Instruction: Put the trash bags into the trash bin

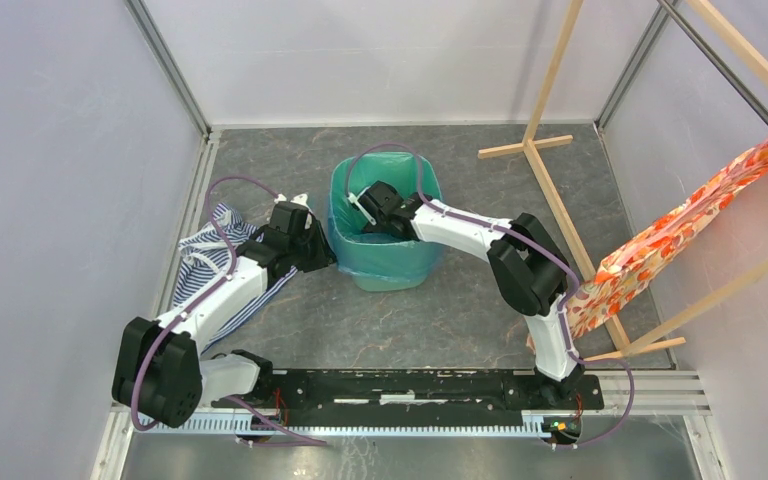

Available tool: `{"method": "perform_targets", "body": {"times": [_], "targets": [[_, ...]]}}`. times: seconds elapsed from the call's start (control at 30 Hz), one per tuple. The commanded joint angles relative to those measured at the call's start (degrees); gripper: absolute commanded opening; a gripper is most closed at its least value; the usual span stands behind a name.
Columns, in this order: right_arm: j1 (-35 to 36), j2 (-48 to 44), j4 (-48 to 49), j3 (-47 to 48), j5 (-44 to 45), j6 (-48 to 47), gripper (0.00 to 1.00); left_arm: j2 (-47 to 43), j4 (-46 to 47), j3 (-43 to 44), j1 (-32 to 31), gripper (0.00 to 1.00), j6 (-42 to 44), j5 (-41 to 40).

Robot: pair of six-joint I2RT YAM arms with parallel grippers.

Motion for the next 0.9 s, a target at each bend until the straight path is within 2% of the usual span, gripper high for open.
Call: {"method": "perform_targets", "body": {"times": [0.0, 0.4, 0.87], "targets": [[0.15, -0.18, -1.62, 2.57, 0.42, 0.61, 0.72, -1.07, -0.27, 2.48, -0.11, 0.28, -0.18, 0.37], [0.21, 3.48, 0.6, 0.4, 1.67, 1.34, 0.72, -2.22, -2.23, 3.51, -0.06, 0.33, 0.78, -0.71], [0.33, -2.2, -0.14, 1.89, 2.85, 1.25, 0.73, -1.75, -2.24, 4.03, -0.11, 0.33, 0.87, -0.14]]}}
